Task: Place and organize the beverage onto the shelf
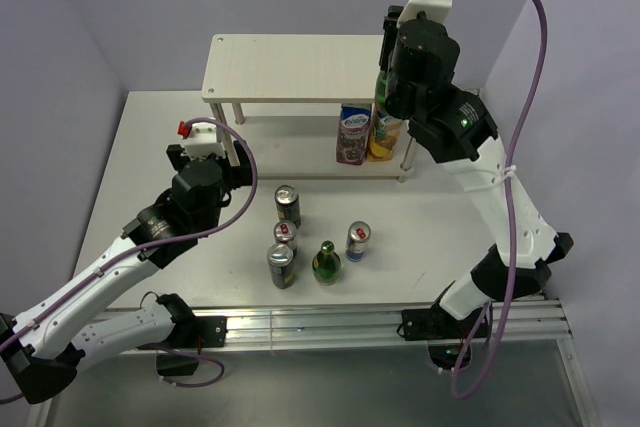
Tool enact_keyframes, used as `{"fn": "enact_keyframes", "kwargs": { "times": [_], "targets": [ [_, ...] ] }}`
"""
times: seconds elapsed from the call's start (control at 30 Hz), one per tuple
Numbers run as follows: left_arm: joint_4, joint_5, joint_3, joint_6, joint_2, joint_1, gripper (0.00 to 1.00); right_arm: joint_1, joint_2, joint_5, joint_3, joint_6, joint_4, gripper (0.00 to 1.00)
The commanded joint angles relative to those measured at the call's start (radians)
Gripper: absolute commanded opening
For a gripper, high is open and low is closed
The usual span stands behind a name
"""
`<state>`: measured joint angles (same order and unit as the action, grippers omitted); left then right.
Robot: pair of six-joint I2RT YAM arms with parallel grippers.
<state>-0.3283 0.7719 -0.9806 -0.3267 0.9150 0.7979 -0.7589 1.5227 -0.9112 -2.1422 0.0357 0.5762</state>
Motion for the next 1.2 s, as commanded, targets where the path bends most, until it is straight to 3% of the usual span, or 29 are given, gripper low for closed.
{"fn": "enact_keyframes", "kwargs": {
  "times": [0.0, 0.73, 1.17],
  "targets": [
    [0.005, 0.004, -0.029, 0.003, 0.008, -0.006, 0.99, 0.07, 0.005, 0.052, -0.105, 0.038, -0.104, 0.0],
    [0.005, 0.004, -0.026, 0.002, 0.016, -0.015, 0.99, 0.262, 0.178, 0.163, -0.177, 0.015, -0.174, 0.0],
    [0.005, 0.003, -0.027, 0.0, 0.015, -0.026, 0.99, 0.291, 0.194, 0.205, -0.076, 0.029, -0.268, 0.0]
  ]
}}
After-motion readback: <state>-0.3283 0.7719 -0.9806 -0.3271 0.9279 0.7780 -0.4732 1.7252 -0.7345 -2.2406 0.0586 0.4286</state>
